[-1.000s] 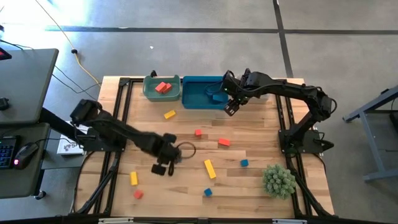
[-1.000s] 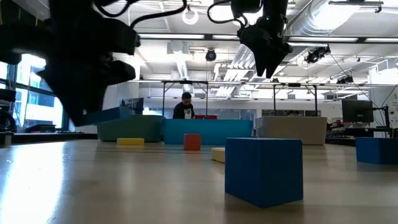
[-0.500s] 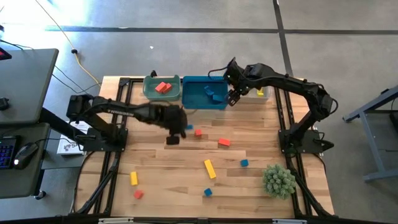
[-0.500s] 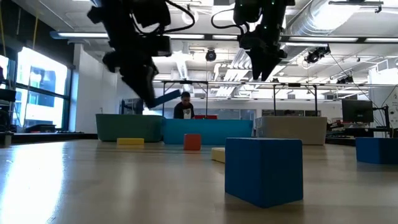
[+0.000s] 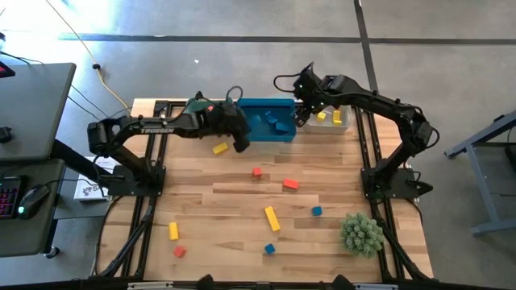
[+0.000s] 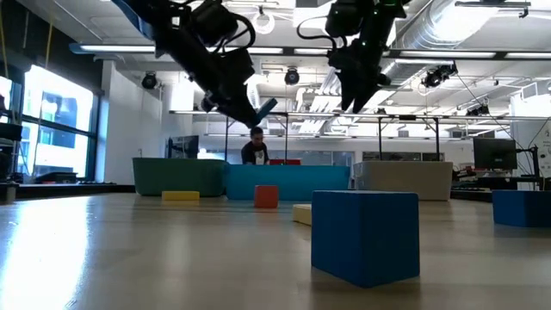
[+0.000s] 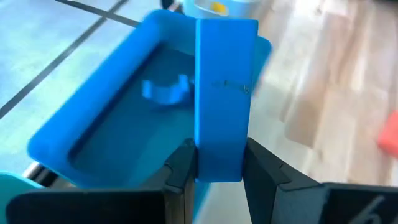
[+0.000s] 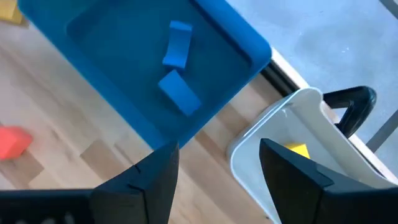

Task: Sort & place blocks by color
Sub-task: Put the blue block into the blue bin

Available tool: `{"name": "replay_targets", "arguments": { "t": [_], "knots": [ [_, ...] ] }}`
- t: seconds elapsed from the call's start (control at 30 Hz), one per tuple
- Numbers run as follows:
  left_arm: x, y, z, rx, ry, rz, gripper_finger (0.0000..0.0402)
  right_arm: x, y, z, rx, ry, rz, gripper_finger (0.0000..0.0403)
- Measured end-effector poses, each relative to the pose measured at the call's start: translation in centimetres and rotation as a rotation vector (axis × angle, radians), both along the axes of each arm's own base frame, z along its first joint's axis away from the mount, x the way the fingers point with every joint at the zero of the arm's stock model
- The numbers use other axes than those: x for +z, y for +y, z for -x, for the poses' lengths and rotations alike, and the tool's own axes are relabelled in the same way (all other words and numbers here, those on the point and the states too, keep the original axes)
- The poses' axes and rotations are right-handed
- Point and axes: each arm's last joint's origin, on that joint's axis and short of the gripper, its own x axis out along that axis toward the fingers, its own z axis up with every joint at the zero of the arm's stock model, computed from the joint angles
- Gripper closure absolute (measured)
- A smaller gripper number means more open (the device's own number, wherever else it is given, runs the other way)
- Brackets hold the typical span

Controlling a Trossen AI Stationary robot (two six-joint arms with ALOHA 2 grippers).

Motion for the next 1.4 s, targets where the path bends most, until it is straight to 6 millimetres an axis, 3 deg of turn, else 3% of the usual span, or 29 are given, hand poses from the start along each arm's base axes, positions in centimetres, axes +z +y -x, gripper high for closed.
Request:
{"name": "replay_targets", "arguments": {
  "t": [0.2,0.4,0.63,0.87,1.1,1.4],
  "knots": [
    [0.2,2.3,1.1,0.09,-0.044,0.002,0.0329,0.2,-0.7,0.0,-0.02,-0.037,0.023,0.0192],
    [-1.5,3.9,1.5,0.115,-0.043,0.097,0.0329,0.3,-0.9,-0.1,-0.024,-0.063,0.039,0.0192],
    [-3.4,4.4,0.8,0.134,-0.025,0.144,0.0315,0.4,-0.9,-0.2,-0.024,-0.071,0.036,0.0192],
    [-4.5,4.6,0.7,0.127,0.018,0.156,0.0312,0.3,-0.6,-0.4,-0.059,-0.172,-0.113,0.0192],
    [-5.5,4.5,0.7,0.106,0.08,0.167,0.0311,0.3,1.3,-1.6,-0.093,-0.242,-0.254,0.0192],
    [-5.8,4.5,0.8,0.099,0.117,0.158,0.0287,0.3,5.5,-3.5,-0.07,-0.249,-0.326,0.0192]
  ]
}}
